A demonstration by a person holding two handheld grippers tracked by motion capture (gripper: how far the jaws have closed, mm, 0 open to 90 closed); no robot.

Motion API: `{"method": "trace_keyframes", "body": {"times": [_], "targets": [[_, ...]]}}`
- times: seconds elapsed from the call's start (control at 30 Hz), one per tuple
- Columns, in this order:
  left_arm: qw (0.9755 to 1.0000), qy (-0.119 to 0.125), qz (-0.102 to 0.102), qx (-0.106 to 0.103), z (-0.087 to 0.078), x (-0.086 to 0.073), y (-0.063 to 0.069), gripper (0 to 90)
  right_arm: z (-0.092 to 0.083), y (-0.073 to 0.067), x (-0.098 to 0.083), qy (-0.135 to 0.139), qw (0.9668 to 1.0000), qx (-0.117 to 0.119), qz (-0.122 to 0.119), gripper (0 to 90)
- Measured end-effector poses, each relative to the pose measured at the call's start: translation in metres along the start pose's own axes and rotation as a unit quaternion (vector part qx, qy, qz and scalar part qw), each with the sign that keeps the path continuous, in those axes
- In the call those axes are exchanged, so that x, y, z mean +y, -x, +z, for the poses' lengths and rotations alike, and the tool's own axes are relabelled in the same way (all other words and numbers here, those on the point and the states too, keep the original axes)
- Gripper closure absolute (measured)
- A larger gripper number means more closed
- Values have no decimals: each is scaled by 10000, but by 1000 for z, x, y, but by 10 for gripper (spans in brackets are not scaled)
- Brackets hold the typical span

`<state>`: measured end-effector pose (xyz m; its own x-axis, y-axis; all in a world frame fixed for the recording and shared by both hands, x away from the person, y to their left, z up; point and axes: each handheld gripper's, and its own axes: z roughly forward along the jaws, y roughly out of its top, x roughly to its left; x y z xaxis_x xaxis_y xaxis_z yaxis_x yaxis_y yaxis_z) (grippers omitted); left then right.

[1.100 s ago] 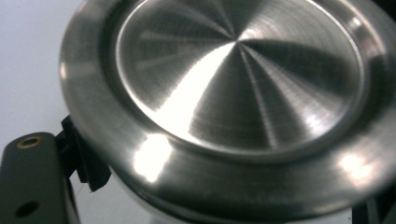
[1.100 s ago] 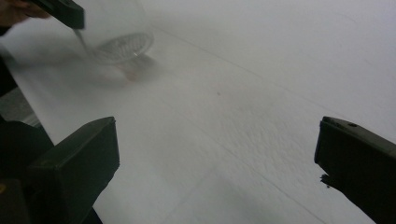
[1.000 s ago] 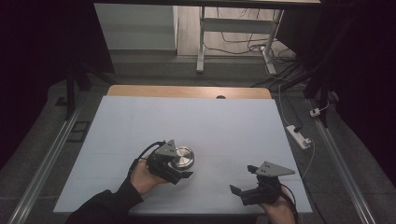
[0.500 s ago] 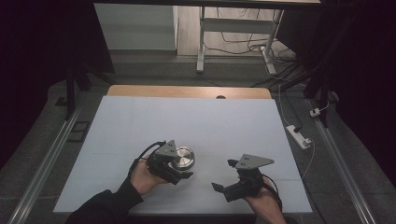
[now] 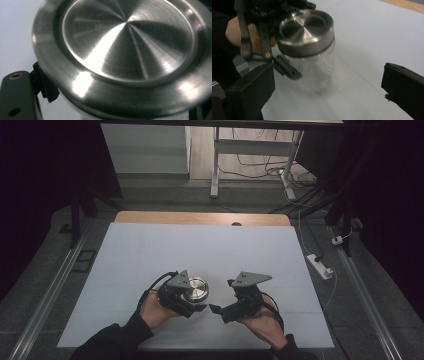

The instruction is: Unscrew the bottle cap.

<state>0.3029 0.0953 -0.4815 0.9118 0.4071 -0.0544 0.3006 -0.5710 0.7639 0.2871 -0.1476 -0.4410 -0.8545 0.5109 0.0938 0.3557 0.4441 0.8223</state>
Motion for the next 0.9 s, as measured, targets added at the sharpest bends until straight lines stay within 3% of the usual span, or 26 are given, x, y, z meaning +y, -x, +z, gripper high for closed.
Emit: {"method": "trace_keyframes", "body": {"times": [0.37,0.63,0.73,0.9], "targets": [[9999,-105,56,26,4,2,3,149,27,-9,23,8,9998,135,-135,0],[9999,-92,112,-17,3,3,4,149,45,-15,32,-53,9988,311,-362,120],[9999,-58,132,-59,2,3,4,149,47,-15,33,5,9984,436,-358,176],[9997,-25,155,-181,1,4,3,149,45,-16,33,92,9975,442,-546,194]]}}
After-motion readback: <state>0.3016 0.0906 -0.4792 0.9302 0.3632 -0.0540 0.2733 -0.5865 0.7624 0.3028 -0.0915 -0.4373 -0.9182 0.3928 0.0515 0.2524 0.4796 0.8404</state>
